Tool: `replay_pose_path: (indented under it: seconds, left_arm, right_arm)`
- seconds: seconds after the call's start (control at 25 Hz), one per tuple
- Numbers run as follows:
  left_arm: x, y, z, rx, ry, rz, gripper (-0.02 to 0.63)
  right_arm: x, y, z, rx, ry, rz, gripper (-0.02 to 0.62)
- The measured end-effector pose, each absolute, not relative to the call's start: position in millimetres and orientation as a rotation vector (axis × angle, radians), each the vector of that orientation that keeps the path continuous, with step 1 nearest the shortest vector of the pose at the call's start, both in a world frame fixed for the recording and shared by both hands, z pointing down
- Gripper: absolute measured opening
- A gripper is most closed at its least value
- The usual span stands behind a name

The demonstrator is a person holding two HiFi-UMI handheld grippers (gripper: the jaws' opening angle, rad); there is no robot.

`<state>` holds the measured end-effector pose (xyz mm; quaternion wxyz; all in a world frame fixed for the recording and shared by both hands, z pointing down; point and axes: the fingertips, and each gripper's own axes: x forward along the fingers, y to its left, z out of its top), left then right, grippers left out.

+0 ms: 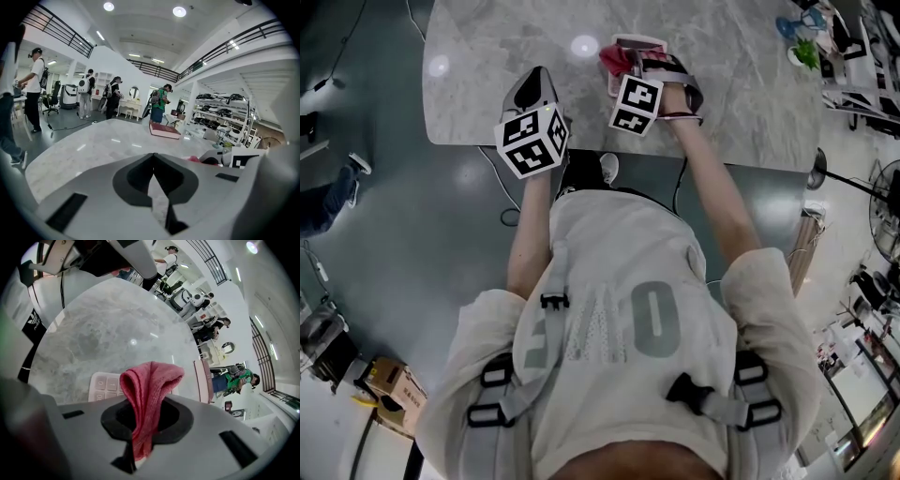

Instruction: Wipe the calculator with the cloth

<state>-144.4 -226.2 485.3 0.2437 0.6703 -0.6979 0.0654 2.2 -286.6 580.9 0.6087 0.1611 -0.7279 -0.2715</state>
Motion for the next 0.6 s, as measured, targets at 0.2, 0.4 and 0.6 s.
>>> replay_pose_path:
  seconds: [0.2,0.4,0.6]
  left_arm:
    - [-140,-223,477,1.854,-1.904,0.16,0.02]
    - [-135,-215,473,1.858,-1.906,0.146,0.02]
    - [-134,-205,469,1.86,-1.911,0.129,0.02]
  right_arm:
    - [4,-272,582,0.361,-1.686,-0.613,0.057]
    - [7,-250,584,0.348,-1.691,-0.609,0.057]
    - [6,-225,586,0.319,-1.692,-0.606,0.057]
